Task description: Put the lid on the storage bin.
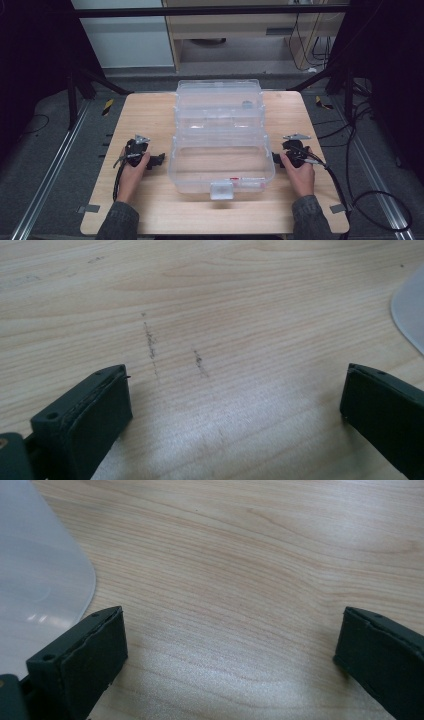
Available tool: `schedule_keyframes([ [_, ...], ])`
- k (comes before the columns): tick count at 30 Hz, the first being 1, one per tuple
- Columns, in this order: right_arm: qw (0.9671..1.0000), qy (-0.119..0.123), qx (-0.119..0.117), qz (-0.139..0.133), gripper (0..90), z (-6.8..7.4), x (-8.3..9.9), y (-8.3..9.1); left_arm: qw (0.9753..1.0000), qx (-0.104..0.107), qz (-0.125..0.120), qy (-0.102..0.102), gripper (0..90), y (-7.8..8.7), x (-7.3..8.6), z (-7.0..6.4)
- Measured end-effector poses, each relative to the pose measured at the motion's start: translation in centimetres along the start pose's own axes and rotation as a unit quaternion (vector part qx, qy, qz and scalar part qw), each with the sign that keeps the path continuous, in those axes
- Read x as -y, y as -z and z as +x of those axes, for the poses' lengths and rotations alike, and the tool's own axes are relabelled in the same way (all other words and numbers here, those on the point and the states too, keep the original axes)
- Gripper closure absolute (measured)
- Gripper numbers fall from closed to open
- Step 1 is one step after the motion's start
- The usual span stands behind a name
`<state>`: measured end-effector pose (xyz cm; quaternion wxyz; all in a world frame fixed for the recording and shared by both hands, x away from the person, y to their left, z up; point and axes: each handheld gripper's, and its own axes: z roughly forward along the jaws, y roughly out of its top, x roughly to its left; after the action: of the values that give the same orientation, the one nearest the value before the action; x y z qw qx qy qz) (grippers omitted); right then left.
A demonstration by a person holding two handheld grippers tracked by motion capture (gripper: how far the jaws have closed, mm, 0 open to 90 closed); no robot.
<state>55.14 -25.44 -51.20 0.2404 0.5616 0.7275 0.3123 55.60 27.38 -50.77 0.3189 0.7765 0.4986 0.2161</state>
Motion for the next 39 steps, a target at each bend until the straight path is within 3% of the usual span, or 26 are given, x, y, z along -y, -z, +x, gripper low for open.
schedule_keyframes([
  [6, 1.0, 0.003, -0.004, 0.0, 0.4, -0.1, -0.1, -0.1, 0.9999, 0.009, -0.001, -0.007, 0.0, 0.1, 0.1, 0.0],
  [11, 1.0, 0.004, -0.003, 0.0, 0.4, 0.0, 0.0, 0.0, 0.9996, 0.006, 0.005, -0.028, 3.4, 0.7, 0.1, 0.1],
  [13, 0.9999, 0.008, -0.011, -0.001, 0.6, -0.1, 0.1, 0.2, 0.9992, -0.002, -0.001, -0.04, 3.5, 1.5, -0.1, 0.1],
  [18, 0.9992, 0.03, -0.022, -0.014, 5.6, -0.4, 0.4, 0.6, 0.9987, -0.001, -0.027, -0.042, 3.6, 2.8, -0.5, 0.2],
  [21, 0.998, 0.055, 0.013, -0.03, 9.1, -0.5, 0.2, 1.6, 0.9981, 0.0, -0.038, -0.048, 3.8, 3.8, -0.9, 0.2],
  [26, 0.997, 0.063, 0.034, -0.029, 14.1, -0.7, -0.1, 2.9, 0.9979, -0.001, -0.035, -0.054, 3.8, 5.4, -1.5, 0.1],
  [27, 0.9952, 0.085, 0.036, -0.032, 16.9, -0.5, -0.5, 4.2, 0.9974, 0.009, -0.033, -0.063, 3.8, 6.3, -2.1, 0.2],
  [28, 0.9952, 0.085, 0.036, -0.032, 16.9, -0.5, -0.5, 4.2, 0.9974, 0.009, -0.033, -0.063, 3.8, 6.3, -2.1, 0.2],
  [30, 0.9928, 0.11, 0.039, -0.029, 17.5, -0.5, -1.0, 5.3, 0.9964, 0.014, -0.037, -0.075, 3.7, 7.5, -2.5, 0.2],
  [31, 0.9901, 0.134, 0.035, -0.022, 17.6, -0.5, -1.6, 6.5, 0.9955, 0.019, -0.031, -0.087, 3.7, 8.4, -2.8, 0.3],
  [33, 0.9889, 0.143, 0.035, -0.015, 17.4, -0.6, -1.9, 7.0, 0.995, 0.024, -0.025, -0.094, 3.7, 8.9, -3.0, 0.2],
  [35, 0.9829, 0.181, 0.033, 0.003, 14.9, -0.6, -3.5, 8.7, 0.993, 0.041, -0.014, -0.11, 3.7, 10.3, -3.6, -0.1],
  [37, 0.9813, 0.19, 0.031, 0.005, 13.8, -0.6, -4.1, 9.3, 0.9926, 0.048, -0.015, -0.111, 3.9, 10.8, -3.9, -0.3],
  [39, 0.9795, 0.201, 0.006, 0.01, 12.7, -0.6, -5.5, 10.5, 0.9909, 0.063, -0.013, -0.118, 3.9, 11.6, -4.4, -0.6],
])
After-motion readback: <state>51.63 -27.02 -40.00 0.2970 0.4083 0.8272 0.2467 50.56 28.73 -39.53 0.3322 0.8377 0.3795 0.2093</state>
